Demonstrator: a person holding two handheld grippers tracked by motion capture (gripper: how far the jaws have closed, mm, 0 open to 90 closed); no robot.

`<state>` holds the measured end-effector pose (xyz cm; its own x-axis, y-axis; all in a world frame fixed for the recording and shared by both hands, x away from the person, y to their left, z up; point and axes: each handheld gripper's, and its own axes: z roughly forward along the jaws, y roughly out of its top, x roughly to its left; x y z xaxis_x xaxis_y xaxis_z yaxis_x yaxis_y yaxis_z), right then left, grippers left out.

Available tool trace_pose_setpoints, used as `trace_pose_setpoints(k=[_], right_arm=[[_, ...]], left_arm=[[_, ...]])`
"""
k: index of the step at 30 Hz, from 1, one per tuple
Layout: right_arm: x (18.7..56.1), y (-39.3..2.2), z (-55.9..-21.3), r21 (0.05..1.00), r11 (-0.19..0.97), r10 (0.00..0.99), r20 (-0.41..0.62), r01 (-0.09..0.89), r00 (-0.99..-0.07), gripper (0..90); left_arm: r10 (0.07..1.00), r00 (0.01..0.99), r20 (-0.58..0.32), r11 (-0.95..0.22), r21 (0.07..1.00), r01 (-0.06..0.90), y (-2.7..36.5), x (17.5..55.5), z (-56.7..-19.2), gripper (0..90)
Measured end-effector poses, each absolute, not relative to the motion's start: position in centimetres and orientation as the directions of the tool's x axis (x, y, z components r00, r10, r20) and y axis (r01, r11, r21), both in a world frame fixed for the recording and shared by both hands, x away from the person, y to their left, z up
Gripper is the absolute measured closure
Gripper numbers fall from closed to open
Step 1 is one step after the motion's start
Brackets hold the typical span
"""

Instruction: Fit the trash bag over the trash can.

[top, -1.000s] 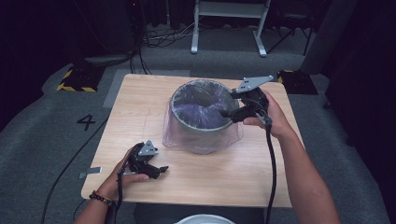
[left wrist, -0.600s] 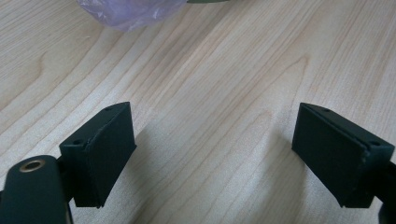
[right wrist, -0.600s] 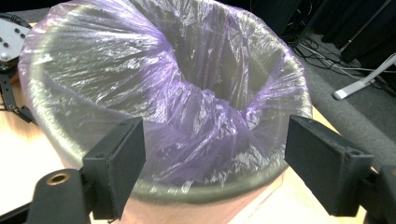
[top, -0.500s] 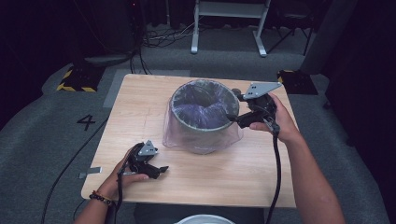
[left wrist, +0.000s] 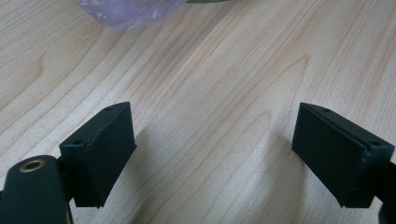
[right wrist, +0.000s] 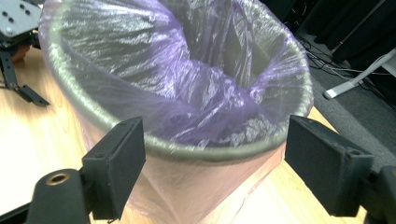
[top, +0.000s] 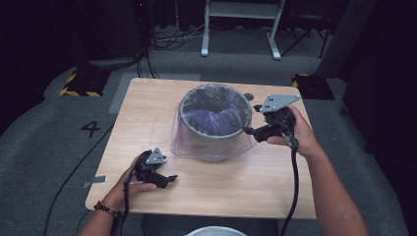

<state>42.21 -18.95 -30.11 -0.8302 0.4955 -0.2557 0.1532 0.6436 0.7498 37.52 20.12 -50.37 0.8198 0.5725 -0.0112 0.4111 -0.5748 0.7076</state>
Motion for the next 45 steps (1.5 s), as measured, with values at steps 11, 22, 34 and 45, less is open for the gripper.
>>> trace_pose_setpoints(k=[11,22,34,45], right_arm=[[41.1,-19.2,-30.8,0.725,0.673,0.483,-0.281,0.146,-0.829,20.5],[40.6,-19.6,-32.2,0.7,0.696,0.487,-0.298,0.159,-0.821,20.4],[40.1,-20.2,-34.2,0.668,0.722,0.481,-0.299,0.18,-0.824,20.3],[39.8,-21.0,-36.5,0.647,0.733,0.486,-0.282,0.21,-0.827,20.2]], left_arm=[[0.572,0.82,-0.011,-0.575,0.708,0.411,20.1,37.5,-50.4,13.0],[0.572,0.82,-0.011,-0.575,0.707,0.411,20.1,37.5,-50.4,12.9],[0.573,0.82,-0.011,-0.575,0.708,0.411,20.1,37.5,-50.4,13.0],[0.573,0.82,-0.011,-0.574,0.708,0.411,20.1,37.5,-50.4,13.0]])
